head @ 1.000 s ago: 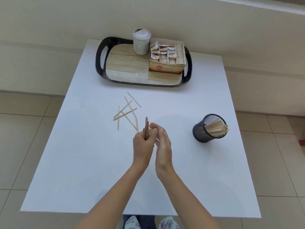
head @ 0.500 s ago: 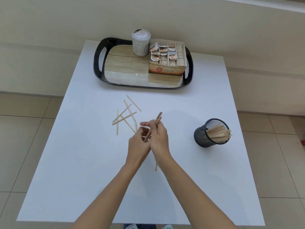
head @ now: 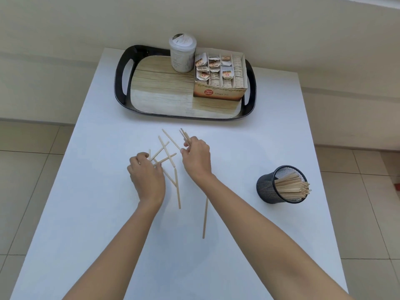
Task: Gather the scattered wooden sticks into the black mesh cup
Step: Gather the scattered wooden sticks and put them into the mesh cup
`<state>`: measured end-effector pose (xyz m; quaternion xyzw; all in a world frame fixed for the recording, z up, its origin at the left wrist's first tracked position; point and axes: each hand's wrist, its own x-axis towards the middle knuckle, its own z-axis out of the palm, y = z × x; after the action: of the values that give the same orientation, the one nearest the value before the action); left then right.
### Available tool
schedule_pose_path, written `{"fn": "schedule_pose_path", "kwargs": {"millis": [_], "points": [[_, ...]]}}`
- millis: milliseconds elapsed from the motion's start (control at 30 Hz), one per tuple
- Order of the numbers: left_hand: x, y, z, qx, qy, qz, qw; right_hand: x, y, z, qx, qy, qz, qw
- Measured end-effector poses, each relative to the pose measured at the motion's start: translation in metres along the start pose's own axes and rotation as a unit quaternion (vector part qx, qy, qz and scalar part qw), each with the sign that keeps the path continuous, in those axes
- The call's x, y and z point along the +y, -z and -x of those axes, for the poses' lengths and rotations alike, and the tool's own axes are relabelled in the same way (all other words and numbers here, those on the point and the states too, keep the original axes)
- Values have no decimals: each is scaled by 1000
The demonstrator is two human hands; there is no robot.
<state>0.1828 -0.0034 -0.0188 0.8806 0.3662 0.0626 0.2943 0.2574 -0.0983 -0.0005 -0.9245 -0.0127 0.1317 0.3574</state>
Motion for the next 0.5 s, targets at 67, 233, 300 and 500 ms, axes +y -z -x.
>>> {"fn": "schedule_pose_path", "kwargs": {"millis": [67, 233, 300, 500], "points": [[2, -2, -4, -10, 3, -19, 1000, -5, -7, -7, -9, 20, 35, 999], [5, -9, -9, -16, -13, -62, 998, -14, -25, -18, -47, 64, 65, 995], [6, -10, -9, -17, -31, -65, 997, -17, -29, -19, -59, 76, 57, 994], [0, -10, -8, -21, -73, -59, 995, -5, -36, -7, -56, 129, 85, 986]]}}
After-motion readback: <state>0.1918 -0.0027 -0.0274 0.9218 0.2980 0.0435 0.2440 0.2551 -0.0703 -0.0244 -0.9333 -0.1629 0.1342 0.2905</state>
